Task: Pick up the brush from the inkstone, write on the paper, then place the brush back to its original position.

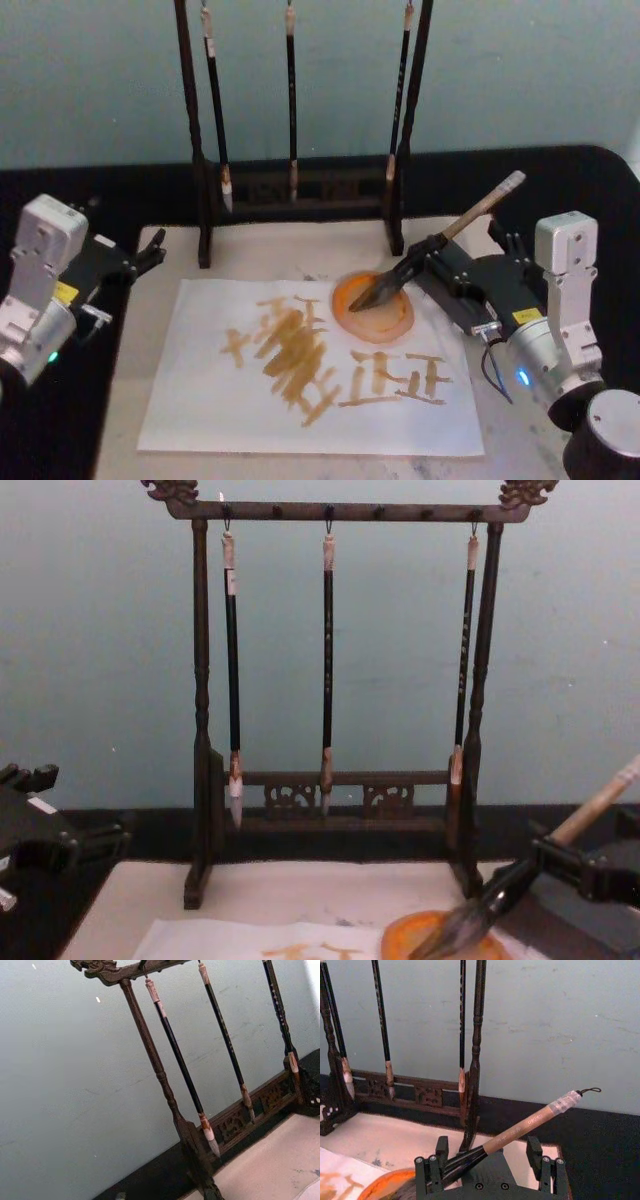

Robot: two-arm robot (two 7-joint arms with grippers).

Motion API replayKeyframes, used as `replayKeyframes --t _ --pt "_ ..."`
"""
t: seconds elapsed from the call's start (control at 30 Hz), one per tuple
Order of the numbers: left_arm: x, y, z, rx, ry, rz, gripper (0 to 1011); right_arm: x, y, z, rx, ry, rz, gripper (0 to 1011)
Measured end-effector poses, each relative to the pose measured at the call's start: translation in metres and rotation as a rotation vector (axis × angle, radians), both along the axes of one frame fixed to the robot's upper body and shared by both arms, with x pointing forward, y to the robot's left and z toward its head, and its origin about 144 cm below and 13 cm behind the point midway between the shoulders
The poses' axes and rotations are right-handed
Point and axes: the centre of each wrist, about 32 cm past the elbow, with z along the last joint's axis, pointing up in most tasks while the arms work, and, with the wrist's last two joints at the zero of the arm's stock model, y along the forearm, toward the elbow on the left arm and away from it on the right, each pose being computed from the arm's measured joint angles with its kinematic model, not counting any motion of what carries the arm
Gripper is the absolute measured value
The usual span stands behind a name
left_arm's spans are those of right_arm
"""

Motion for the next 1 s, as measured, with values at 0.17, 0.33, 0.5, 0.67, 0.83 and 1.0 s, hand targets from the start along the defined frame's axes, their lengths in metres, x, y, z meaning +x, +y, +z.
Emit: replayKeyframes --t 0.17,0.33,0.5,0.67,0.83,1.0 --pt "0.0 0.0 0.0 0.0 0.0 0.0 1010 -0.0004 0.0006 -0.0043 -0.014 0.007 -0.003 1000" --pt "0.0 0.0 0.0 0.0 0.0 0.0 1010 -0.0018 0.0011 -0.0074 -0.021 0.019 -0.001 1000" --pt "0.0 0.0 0.0 0.0 0.0 0.0 1010 -0.0027 0.0011 -0.0095 -0.025 0.03 -0.004 1000" --pt "0.0 0.0 0.0 0.0 0.0 0.0 1010 -0.0029 0.0008 -0.0097 -0.026 0.031 -0.004 1000" --pt "0.0 0.0 0.0 0.0 0.0 0.0 1010 -0.0029 0.0008 -0.0096 -0.026 0.031 -0.003 1000" --pt "0.0 0.0 0.0 0.0 0.0 0.0 1010 -0.0028 0.0009 -0.0094 -0.026 0.031 -0.002 1000"
